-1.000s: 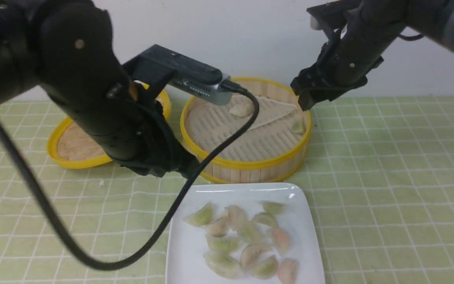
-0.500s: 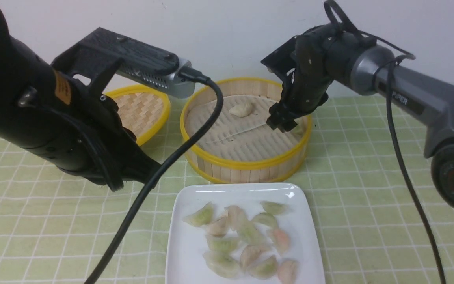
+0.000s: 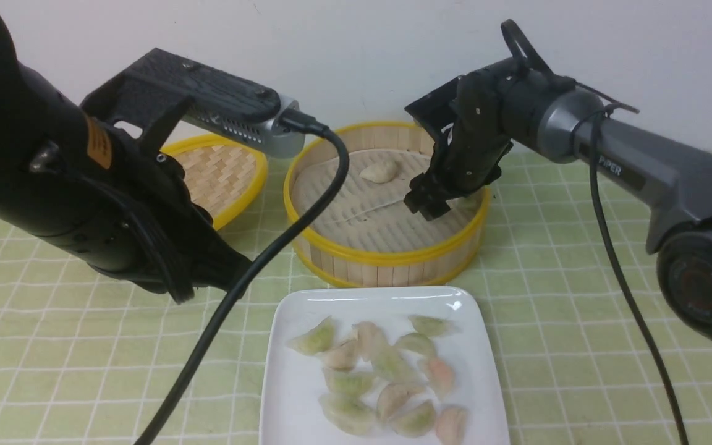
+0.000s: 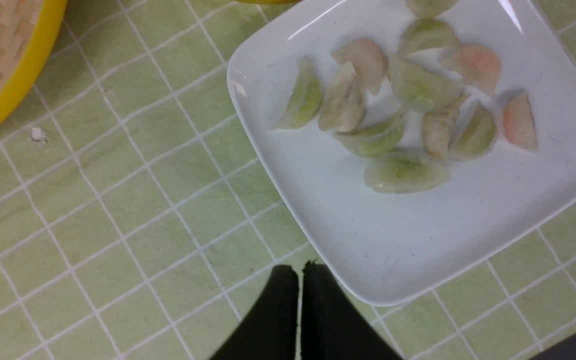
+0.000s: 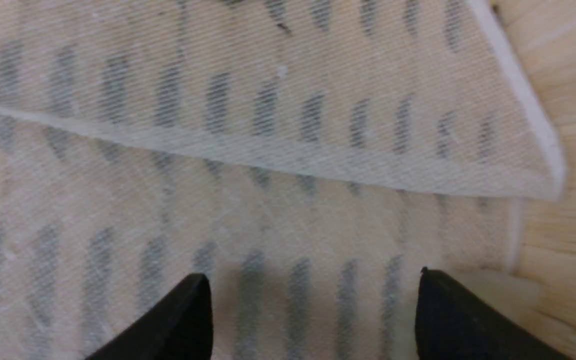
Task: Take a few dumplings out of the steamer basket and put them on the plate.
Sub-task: Use the right arm to grab a dumpling from inside the steamer
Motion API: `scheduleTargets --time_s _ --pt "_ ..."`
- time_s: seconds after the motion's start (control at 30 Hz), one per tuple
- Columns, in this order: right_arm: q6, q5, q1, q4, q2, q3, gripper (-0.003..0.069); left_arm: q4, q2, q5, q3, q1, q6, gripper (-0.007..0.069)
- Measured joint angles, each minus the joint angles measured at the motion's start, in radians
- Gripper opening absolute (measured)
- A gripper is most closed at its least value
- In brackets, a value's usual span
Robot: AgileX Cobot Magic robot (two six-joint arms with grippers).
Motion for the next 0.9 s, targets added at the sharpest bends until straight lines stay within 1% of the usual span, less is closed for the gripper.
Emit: scheduleTargets --time_s 0.13,0.23,0.33,0.43,0.6,0.9 --pt "-0.059 0.011 0.009 0.118 0.014 -0.032 0.0494 0.0 0.0 0.0 0.0 0.0 0.0 -0.0006" --pt "-0.063 0.038 0.013 0.131 0.014 -0.078 0.0494 0.0 0.0 0.0 0.0 0.0 0.0 -0.0006" --pt "-0.023 0.081 0.015 0.078 0.014 -0.137 0.0494 0.0 0.0 0.0 0.0 0.0 0.0 -0.0006" --pt "0.016 0.121 0.015 -0.011 0.014 -0.165 0.0494 0.005 0.0 0.0 0.0 0.0 0.0 -0.0006" --pt "0.029 0.153 0.015 -0.107 0.031 -0.168 0.0494 0.016 0.0 0.0 0.0 0.0 0.0 -0.0006" --pt "0.027 0.159 0.017 -0.167 0.083 -0.171 0.0494 0.026 0.0 0.01 0.0 0.0 0.0 -0.0006"
